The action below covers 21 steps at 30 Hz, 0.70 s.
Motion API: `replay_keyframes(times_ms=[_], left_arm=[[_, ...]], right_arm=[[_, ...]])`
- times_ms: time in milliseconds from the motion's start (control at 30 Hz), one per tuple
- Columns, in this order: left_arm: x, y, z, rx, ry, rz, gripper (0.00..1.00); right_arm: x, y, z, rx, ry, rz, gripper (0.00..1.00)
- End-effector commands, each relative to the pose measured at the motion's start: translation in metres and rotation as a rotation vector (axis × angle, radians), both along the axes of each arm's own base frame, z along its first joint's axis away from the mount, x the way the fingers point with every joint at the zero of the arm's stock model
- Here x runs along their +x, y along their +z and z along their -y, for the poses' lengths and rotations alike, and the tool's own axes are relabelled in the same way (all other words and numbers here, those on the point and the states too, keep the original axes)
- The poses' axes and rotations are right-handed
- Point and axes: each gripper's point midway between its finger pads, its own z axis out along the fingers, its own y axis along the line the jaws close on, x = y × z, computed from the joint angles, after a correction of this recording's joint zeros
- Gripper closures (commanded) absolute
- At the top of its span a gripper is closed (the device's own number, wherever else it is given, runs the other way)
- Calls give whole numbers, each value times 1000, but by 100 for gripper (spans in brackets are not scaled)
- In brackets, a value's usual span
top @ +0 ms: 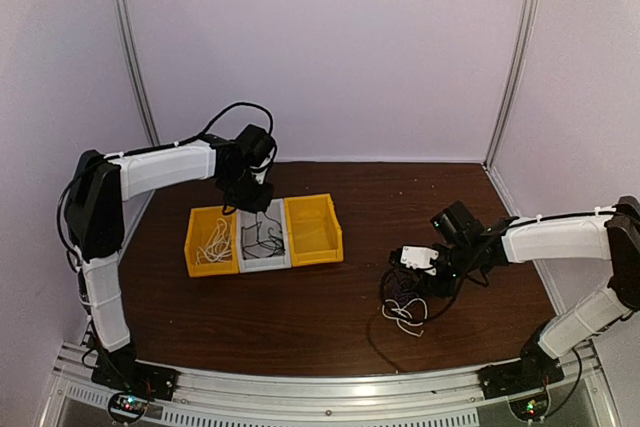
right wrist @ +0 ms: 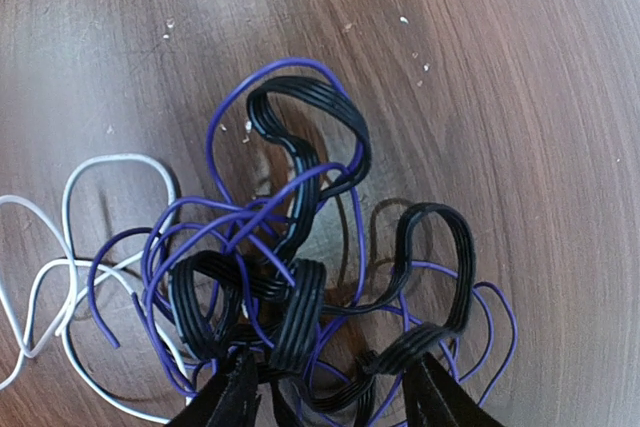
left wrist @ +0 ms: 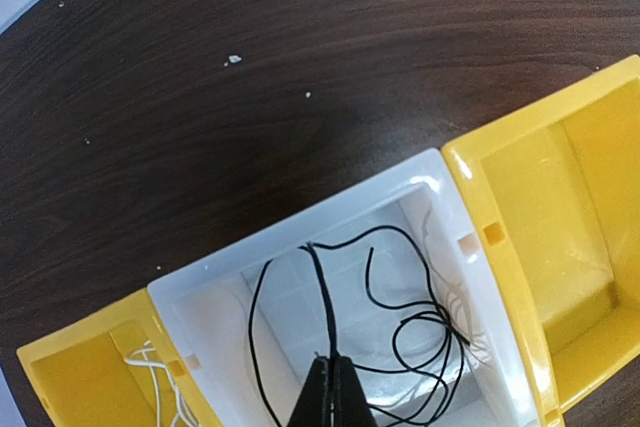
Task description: Untangle the cables
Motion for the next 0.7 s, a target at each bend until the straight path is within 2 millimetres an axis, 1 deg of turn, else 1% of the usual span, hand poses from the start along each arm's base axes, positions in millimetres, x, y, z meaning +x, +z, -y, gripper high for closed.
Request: replay_keyframes(times_ms=[0, 100, 200, 400, 433, 500, 533, 600, 667], left_arm=[[7, -2, 10, -37, -30, 5, 100], [1, -15, 8, -32, -34, -20, 100], [-3, -19, 5, -24, -35, -33, 100], [-6, -4, 0, -20, -33, -10, 100], [-7, -1, -1, -17, -32, -10, 97], [-9, 8, -3, -15, -30, -5, 84], [-10, 13, -5, -16, -27, 3, 79], [-11, 27, -9, -20, -19, 33, 73], [-14, 40, -14, -22, -16, 63, 70]], right_arm=[[0, -6, 6, -42, -5, -6, 49], [0, -7, 5, -43, -3, -7, 49], [-1, -10, 5, -48, -1, -16, 49], [-2, -11, 5, -54, -2, -24, 49], [-1, -11, 5, -54, -3, -24, 49], [-2, -11, 4, -53, 0, -24, 49], [-2, -10, 4, -52, 0, -22, 49], [-2, -10, 4, -52, 0, -22, 49], [-2, -10, 4, -52, 0, -21, 49]])
